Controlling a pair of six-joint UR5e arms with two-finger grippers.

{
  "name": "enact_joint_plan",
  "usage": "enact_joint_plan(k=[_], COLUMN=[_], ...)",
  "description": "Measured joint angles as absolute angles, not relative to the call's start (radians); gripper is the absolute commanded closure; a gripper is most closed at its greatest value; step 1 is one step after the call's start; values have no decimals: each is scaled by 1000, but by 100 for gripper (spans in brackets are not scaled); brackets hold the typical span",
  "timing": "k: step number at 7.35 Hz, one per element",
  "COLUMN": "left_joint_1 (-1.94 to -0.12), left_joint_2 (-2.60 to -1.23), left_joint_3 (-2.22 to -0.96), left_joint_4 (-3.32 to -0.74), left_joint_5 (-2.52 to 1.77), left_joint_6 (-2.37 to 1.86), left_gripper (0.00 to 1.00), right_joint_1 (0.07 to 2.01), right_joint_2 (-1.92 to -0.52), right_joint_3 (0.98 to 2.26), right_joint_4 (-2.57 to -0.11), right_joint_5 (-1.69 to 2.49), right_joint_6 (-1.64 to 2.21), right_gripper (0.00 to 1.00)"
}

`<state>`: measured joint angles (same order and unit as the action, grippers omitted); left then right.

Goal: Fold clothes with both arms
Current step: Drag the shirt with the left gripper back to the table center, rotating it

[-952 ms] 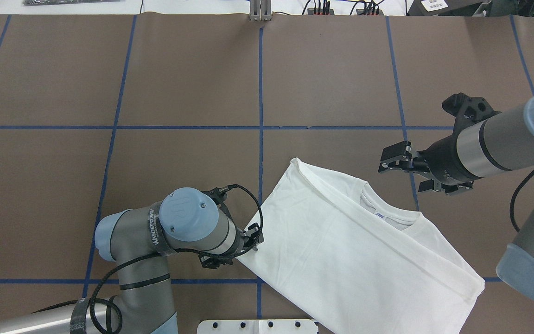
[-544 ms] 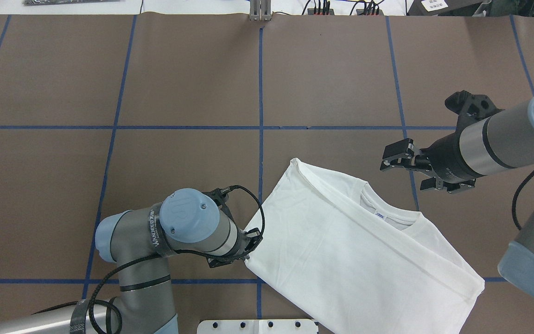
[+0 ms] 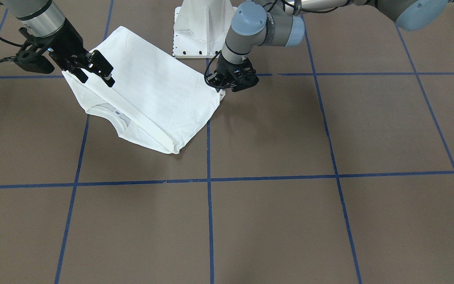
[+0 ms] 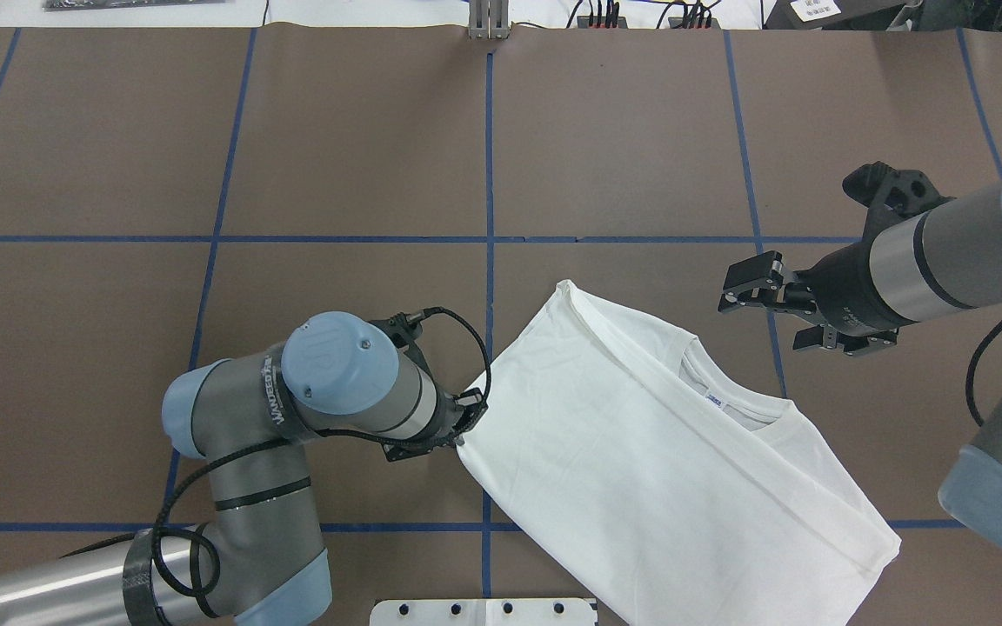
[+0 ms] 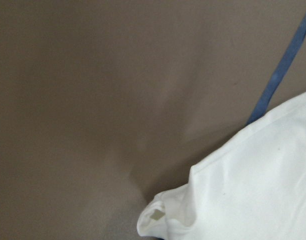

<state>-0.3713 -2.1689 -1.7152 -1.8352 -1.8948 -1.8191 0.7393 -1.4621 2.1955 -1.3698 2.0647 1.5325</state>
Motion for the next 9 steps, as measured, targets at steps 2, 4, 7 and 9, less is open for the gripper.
enact_joint_plan(k=[2,4,7,9], left_joint_1=[-468,-569,-664,-713], left_joint_2=[-2169,-2169,-2222,-2320], left_joint_3=[-1707,-1665,-1490,-1293], left_joint_4=[-1831,-1833,-1884,-1988], left_joint_5=[-1894,-1887,-1825,-1818], left_joint_6=[-1715,-1593,-1425,-1346], left_gripper=[100,100,100,100], right_joint_1=[749,753,752,751], right_joint_2=[-1461,-1460,-1458,-1456], right_joint_3=[2195,2190,2177,2174], right_joint_4=[-1370,-1370,-1370,-1370], right_joint_5=[2065,2060,2056,2059], right_joint_6=[1532,1524,1512,1511], right_gripper=[0,0,0,0])
